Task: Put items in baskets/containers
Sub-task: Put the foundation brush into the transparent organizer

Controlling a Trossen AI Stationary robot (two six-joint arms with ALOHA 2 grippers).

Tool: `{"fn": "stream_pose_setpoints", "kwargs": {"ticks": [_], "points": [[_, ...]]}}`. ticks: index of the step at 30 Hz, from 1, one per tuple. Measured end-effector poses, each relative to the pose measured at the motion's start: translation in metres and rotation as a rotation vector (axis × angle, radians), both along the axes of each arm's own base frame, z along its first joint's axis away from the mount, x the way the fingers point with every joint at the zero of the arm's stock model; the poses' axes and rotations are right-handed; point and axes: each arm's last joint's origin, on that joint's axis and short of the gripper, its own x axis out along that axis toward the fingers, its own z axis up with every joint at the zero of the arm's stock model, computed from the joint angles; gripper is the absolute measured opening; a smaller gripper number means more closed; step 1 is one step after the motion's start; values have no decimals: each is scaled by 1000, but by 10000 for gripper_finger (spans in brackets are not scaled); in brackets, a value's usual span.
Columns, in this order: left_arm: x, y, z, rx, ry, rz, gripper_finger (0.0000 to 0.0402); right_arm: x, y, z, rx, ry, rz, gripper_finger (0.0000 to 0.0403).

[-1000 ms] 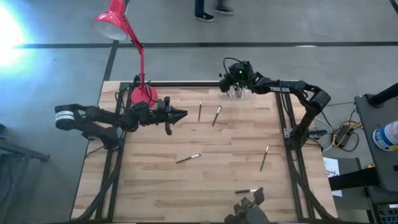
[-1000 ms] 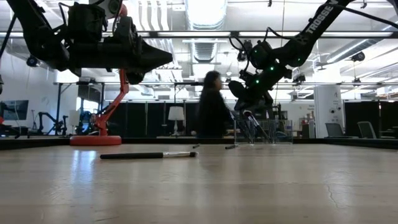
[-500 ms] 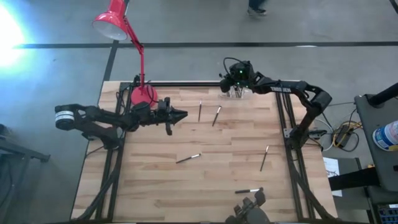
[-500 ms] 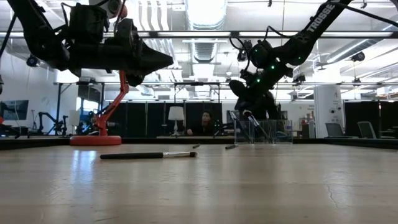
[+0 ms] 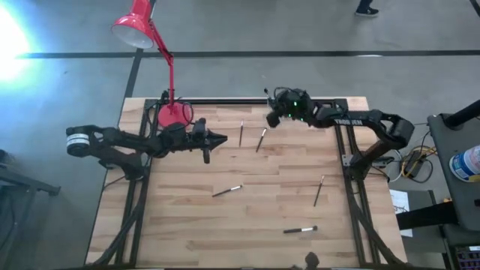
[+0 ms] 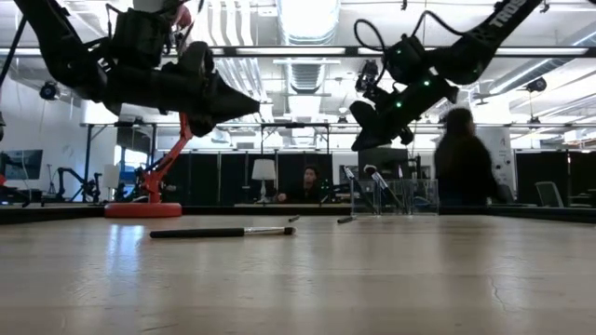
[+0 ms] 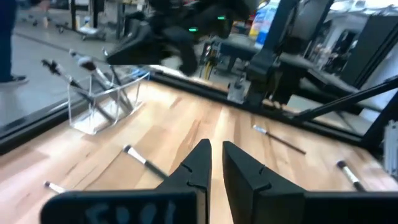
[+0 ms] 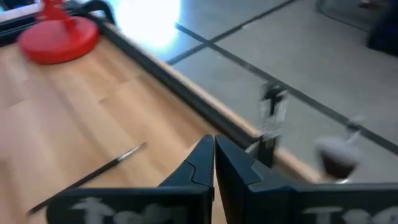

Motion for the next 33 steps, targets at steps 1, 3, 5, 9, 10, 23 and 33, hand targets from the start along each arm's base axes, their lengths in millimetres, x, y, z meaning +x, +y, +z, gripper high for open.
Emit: {"fn": "stream_pose_setpoints", "kwargs": {"ticks": [1,3,5,9,10,23,33], "points": [[1,0,0,-4,14,1,29,0,7,-3,-4,-7,15,9],[4,0,1,-11,40,-2,21,-1,21,-8,-25,-24,35,9],[7,-5,1,-17,63,-21,10,-3,33,-10,-48,-43,50,8],[15,-21,1,-24,129,-14,2,-13,50,-9,-94,-95,83,8],[17,-27,2,-29,149,-19,1,-16,53,-9,-101,-109,87,8],[60,-124,-10,-77,519,-19,13,-62,100,-29,-36,-203,146,8],[91,-150,-24,-150,650,6,97,-80,136,-41,-6,-253,229,8]]}}
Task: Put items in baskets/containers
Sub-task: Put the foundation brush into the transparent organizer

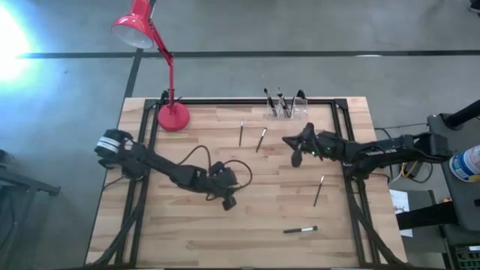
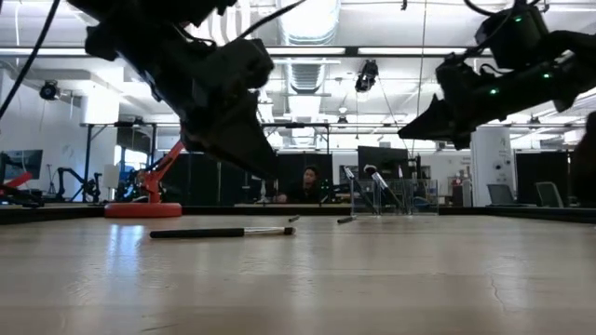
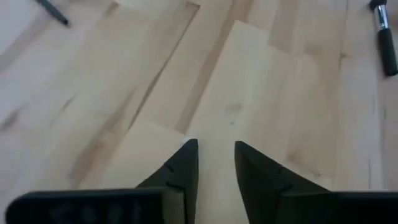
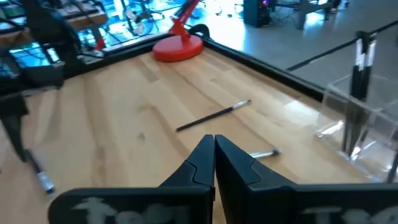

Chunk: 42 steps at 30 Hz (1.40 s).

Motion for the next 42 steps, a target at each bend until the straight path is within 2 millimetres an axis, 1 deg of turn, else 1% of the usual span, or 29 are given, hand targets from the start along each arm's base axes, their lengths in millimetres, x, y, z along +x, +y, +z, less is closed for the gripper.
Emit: {"fn": "stream_pose_setpoints", "kwargs": {"ticks": [4,12,15,20,22,24,28,31,35,39,41,42], "points": [[12,-3,-11,7,31,-1,107,-4,8,-3,13,-8,16,8],[29,-2,-36,44,93,45,108,-3,19,-7,11,10,58,8],[32,0,-43,43,108,60,108,-3,22,-8,8,20,73,8],[32,6,-48,34,116,118,107,-2,27,-9,7,26,98,8],[31,8,-48,28,124,121,98,-2,29,-9,6,25,107,8],[31,9,-49,22,136,118,79,-1,31,-9,2,26,105,8],[29,11,-50,18,158,112,16,-1,32,-9,-1,26,106,8],[28,13,-47,27,165,92,7,-1,32,-9,-1,25,100,8],[22,21,-30,63,167,63,3,-2,32,-9,14,20,78,9],[17,35,5,98,-13,89,2,-3,33,-13,17,38,82,9],[10,43,12,98,-101,98,2,-4,33,-16,18,49,82,9],[5,48,12,98,-140,99,1,-4,33,-17,20,52,81,9]]}}
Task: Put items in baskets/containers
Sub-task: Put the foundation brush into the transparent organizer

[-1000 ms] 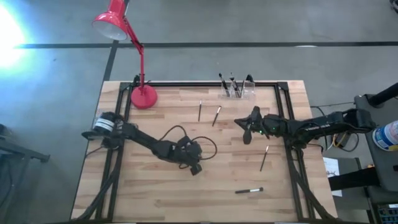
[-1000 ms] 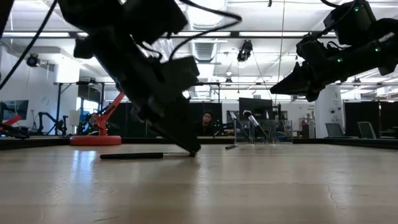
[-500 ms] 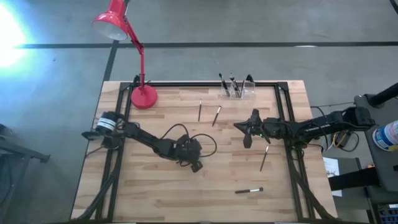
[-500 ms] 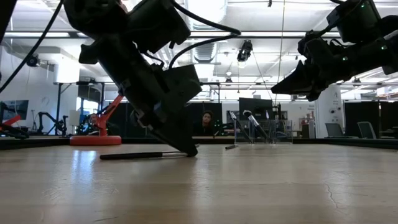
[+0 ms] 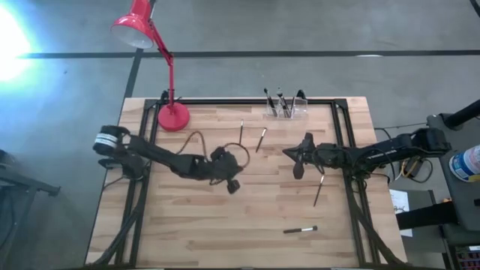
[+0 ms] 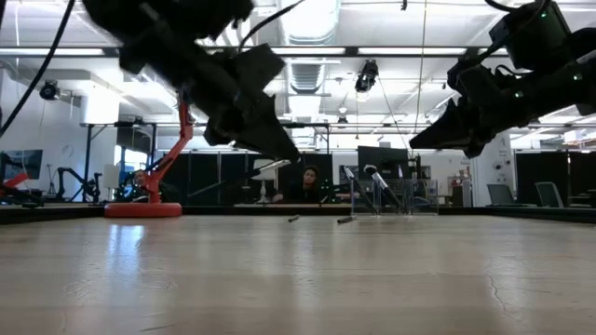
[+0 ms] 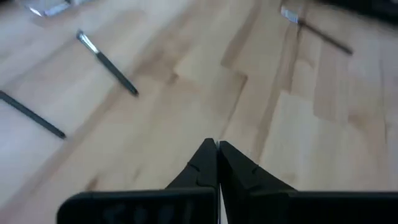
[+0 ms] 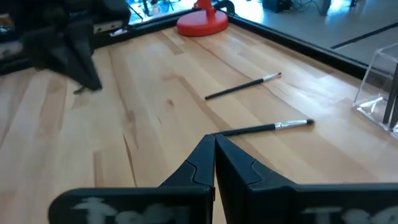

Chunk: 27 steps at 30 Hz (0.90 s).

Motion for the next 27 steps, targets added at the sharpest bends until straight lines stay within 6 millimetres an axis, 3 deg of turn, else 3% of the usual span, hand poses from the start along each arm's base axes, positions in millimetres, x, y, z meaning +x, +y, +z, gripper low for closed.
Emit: {"fn": "stream_pose_setpoints", "kwargs": {"ticks": [6,11,18,27], "points": [[-25,33,7,-59,-431,-40,1,4,0,-1,45,-43,-15,9],[-42,57,3,-47,-647,-73,0,17,-3,8,-5,-137,-14,9],[-35,80,14,31,-704,-133,0,55,-6,15,3,-123,13,23],[-26,106,26,68,-742,-163,0,100,-19,27,26,-146,92,122]]}}
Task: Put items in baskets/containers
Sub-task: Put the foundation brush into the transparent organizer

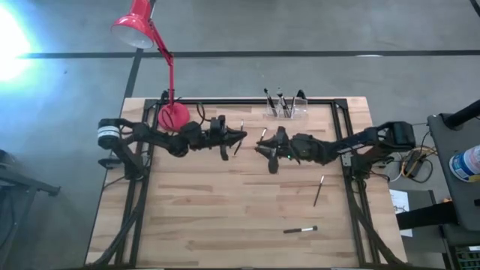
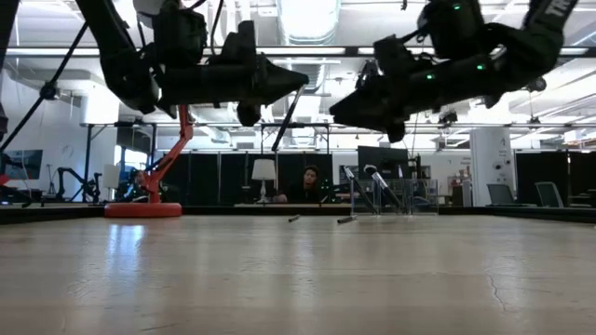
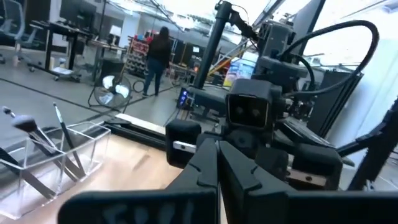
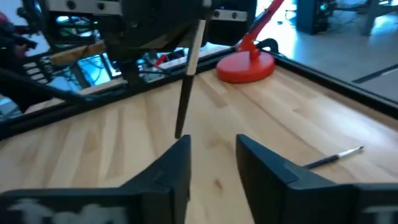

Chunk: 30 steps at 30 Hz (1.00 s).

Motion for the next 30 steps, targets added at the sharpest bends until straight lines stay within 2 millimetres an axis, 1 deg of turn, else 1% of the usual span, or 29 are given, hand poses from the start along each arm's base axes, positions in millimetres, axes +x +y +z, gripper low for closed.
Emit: {"fn": "stream_pose_setpoints", "kwargs": {"ticks": [3,5,8,11,16,20,23,27,30], "points": [[-2,5,2,8,-11,-8,0,10,-9,3,3,-13,-24,153],[-3,7,3,12,-20,1,0,16,-14,5,8,-25,-4,167],[-3,10,2,10,-17,7,0,28,-18,8,5,-60,31,178],[-3,10,3,14,-26,2,0,40,-23,7,-3,-66,26,178],[-3,10,4,16,-30,3,1,62,-31,7,-16,-78,16,169],[-3,10,3,15,-24,2,1,74,-33,6,-36,-89,28,154],[-4,9,2,14,-21,2,1,77,-32,8,-47,-104,52,138],[-4,9,2,13,-21,1,1,76,-32,8,-52,-101,55,120],[-4,9,2,12,-22,1,1,76,-32,10,-56,-110,55,96]]}}
